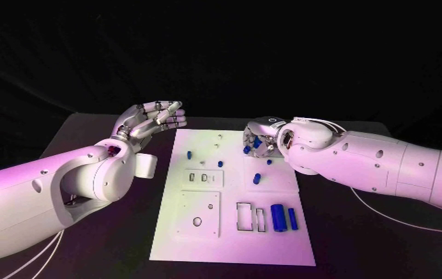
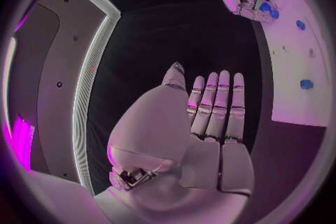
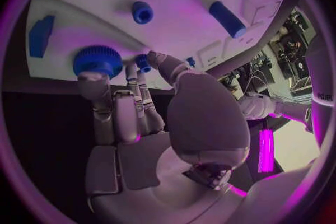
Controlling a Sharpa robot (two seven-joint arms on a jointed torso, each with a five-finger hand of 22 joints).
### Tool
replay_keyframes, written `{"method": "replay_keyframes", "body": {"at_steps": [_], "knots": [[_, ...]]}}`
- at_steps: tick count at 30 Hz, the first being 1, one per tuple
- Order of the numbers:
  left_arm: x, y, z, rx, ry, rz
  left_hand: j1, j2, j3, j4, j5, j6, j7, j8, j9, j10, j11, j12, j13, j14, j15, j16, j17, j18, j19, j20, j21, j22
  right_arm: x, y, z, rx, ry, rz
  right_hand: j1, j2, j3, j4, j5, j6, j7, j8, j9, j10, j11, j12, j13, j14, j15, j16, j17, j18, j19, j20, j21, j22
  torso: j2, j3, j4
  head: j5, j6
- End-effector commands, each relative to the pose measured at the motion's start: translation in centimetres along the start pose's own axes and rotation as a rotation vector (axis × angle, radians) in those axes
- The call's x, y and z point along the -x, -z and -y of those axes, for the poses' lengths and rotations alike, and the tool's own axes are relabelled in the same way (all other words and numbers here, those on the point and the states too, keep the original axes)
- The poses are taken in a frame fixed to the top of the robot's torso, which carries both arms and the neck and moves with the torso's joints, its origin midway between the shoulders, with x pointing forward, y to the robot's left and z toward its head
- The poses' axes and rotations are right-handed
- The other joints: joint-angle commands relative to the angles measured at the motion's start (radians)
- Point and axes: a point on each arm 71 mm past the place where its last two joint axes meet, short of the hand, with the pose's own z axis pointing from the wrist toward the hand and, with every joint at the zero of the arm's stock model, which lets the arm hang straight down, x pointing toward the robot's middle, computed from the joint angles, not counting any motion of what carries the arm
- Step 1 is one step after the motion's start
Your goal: Assemble the parts on the task board
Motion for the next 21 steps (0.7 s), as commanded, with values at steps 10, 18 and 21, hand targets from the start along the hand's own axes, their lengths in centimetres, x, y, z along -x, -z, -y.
{"method": "replay_keyframes", "body": {"at_steps": [10,18,21], "knots": [[-0.1,-0.1,0.0,0.011,0.008,-0.012,-0.010,0.000,-0.007,0.001,-0.005,0.001,0.028,-0.001,-0.001,0.006,-0.002,-0.006,0.000,0.006,-0.002,-0.005,-0.001,0.012,0.008,0.000,0.001,-0.002,0.3,0.0,-0.1,0.001,-0.022,0.051,0.005,0.017,0.021,0.037,-0.004,0.052,-0.026,0.033,0.040,0.076,-0.028,0.026,0.026,0.052,-0.018,0.032,0.022,-0.025,0.035,-0.010,0.094,0.122,0.012,-0.0003,0.0023,0.001,0.004],[0.1,0.0,-0.1,0.025,0.004,-0.002,-0.010,0.001,-0.008,0.001,-0.006,0.000,0.028,-0.001,-0.001,0.006,-0.001,-0.008,0.000,0.007,-0.002,-0.006,-0.001,0.012,0.008,0.000,0.001,-0.002,0.7,0.1,0.0,-0.009,-0.056,0.110,0.012,0.053,0.042,0.063,-0.040,0.080,-0.046,0.062,0.077,0.117,-0.046,0.041,0.050,0.055,-0.032,0.048,0.038,-0.030,0.042,-0.021,0.123,0.163,0.016,-0.0013,0.0037,0.003,0.003],[0.2,0.0,-0.1,0.031,0.000,0.006,-0.009,0.004,-0.008,0.000,-0.007,-0.002,0.029,-0.002,-0.002,0.006,-0.001,-0.011,0.000,0.009,-0.002,-0.007,0.000,0.012,0.009,0.000,0.001,-0.003,1.0,0.1,0.0,-0.018,-0.071,0.147,0.029,0.060,0.058,0.060,-0.058,0.091,-0.057,0.078,0.098,0.133,-0.056,0.047,0.063,0.056,-0.041,0.053,0.041,-0.031,0.043,-0.029,0.130,0.173,0.018,-0.0010,0.0038,0.003,0.003]]}}
